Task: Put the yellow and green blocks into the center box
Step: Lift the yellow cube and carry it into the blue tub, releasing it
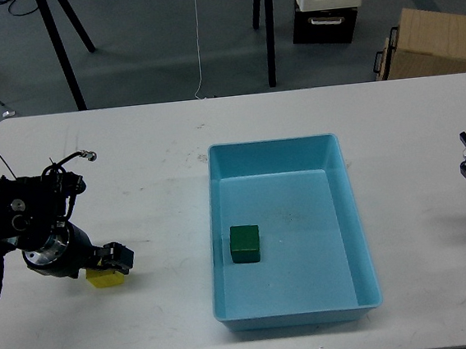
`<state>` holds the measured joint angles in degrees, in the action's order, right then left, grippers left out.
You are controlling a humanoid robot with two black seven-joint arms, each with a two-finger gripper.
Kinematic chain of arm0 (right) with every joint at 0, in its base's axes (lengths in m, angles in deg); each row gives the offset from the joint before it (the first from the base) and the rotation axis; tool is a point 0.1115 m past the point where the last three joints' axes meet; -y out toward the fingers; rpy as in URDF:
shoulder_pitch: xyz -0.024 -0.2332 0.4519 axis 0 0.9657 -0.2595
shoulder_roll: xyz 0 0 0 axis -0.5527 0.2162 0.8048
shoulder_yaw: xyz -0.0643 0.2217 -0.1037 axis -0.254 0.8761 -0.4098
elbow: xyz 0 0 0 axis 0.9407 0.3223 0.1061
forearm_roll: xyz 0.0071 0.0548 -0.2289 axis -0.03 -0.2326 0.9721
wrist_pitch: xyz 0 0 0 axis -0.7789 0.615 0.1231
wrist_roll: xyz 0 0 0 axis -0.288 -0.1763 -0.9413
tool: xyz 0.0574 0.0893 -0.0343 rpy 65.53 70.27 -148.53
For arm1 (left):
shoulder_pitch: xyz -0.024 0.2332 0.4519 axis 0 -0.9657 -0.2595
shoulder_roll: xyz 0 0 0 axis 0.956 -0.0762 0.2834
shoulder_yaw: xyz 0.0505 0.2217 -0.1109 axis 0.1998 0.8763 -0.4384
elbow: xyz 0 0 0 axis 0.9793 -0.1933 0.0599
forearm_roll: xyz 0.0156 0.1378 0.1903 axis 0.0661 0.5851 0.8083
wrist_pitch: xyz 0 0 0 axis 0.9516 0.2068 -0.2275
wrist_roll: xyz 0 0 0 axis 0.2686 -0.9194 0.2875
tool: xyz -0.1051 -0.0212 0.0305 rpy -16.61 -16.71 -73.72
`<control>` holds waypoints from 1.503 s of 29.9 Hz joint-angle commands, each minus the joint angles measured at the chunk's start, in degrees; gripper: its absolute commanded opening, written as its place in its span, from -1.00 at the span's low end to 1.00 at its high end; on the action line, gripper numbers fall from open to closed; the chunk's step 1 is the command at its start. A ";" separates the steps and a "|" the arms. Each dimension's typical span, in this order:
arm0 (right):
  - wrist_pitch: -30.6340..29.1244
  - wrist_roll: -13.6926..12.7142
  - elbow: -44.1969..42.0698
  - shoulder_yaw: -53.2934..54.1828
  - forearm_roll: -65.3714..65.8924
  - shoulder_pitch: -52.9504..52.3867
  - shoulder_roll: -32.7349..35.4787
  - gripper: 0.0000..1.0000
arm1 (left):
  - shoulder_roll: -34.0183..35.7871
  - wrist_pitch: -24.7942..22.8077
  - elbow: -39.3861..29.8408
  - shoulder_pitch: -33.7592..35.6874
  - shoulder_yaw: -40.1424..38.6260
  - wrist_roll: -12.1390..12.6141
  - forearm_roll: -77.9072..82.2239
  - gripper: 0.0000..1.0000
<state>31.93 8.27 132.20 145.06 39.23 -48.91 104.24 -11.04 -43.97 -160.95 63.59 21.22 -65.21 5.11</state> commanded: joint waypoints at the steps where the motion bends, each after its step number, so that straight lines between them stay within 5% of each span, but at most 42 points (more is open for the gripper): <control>1: 0.00 0.00 -0.02 0.09 0.01 0.03 0.01 1.00 | -0.02 0.17 -0.12 0.12 0.26 -1.45 0.07 0.43; 8: 0.00 0.00 -0.02 0.00 0.01 0.11 -0.17 1.00 | -0.02 0.17 -0.21 0.21 0.52 -3.64 2.88 -0.41; 15: 0.00 0.00 0.07 0.35 0.01 0.11 -0.17 1.00 | 0.51 2.45 -1.00 0.47 0.17 -3.20 3.85 -0.99; 19: 0.00 0.00 0.07 0.62 0.01 0.20 -0.08 1.00 | 1.39 2.63 -2.58 4.50 0.25 -3.47 4.64 -1.00; 24: 0.00 0.00 0.16 0.88 0.01 0.73 0.01 1.00 | -0.01 1.75 -3.72 18.37 0.34 -4.70 4.03 -1.00; 31: 0.00 0.09 0.07 1.15 0.01 0.73 0.01 1.00 | -12.30 -0.76 -4.07 31.92 0.43 -5.31 -2.72 -1.00; 39: 0.00 0.09 -0.02 1.76 0.01 0.64 0.27 1.00 | -27.86 -0.76 -2.41 33.70 0.43 -6.28 -4.14 -1.00; 45: 0.00 0.09 -0.02 2.20 0.01 0.64 1.76 1.00 | -32.27 -0.76 -2.67 33.34 0.17 -7.25 -4.32 -0.82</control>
<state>31.93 8.36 132.13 147.06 39.25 -48.26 105.18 -41.61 -44.74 -163.40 97.00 21.60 -72.20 0.90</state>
